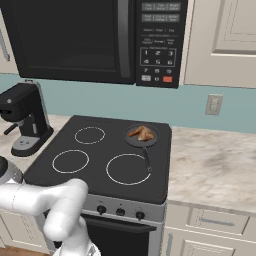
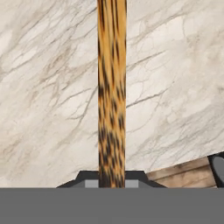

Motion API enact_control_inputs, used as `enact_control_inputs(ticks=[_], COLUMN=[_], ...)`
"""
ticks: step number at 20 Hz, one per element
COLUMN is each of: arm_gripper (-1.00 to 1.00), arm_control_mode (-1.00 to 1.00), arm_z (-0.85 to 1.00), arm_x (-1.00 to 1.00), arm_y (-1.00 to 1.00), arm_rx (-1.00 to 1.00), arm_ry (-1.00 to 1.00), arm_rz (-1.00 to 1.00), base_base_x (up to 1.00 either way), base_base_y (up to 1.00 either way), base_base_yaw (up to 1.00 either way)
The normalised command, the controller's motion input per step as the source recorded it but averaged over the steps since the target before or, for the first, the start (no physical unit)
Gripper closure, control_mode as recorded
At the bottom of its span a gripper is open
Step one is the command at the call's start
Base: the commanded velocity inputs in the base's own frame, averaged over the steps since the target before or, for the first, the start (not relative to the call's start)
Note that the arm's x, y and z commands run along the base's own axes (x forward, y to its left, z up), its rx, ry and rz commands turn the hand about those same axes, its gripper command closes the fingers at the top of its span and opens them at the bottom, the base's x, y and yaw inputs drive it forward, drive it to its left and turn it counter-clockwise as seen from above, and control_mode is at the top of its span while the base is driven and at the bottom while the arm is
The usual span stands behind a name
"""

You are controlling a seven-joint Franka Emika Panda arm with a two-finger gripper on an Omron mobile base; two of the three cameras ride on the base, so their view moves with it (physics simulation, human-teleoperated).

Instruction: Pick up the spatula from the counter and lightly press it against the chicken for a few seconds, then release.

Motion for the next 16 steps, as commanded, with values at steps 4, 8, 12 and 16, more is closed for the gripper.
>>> enact_control_inputs(ticks=[4,8,12,16], arm_gripper=[1.0,1.0,1.0,1.0], arm_control_mode=[-1.0,-1.0,-1.0,-1.0], arm_z=[0.35,0.3,0.19,0.03], arm_x=[-0.42,-0.5,-0.5,-0.5], arm_y=[0.0,0.0,0.0,-0.13], arm_rx=[0.0,0.0,0.0,-0.05], arm_ry=[-0.01,-0.01,-0.02,-0.15], arm_rz=[0.0,0.0,0.0,0.02], base_base_x=[0.0,0.0,0.0,0.0], base_base_y=[0.0,0.0,0.0,0.0], base_base_yaw=[0.0,0.0,0.0,0.0])
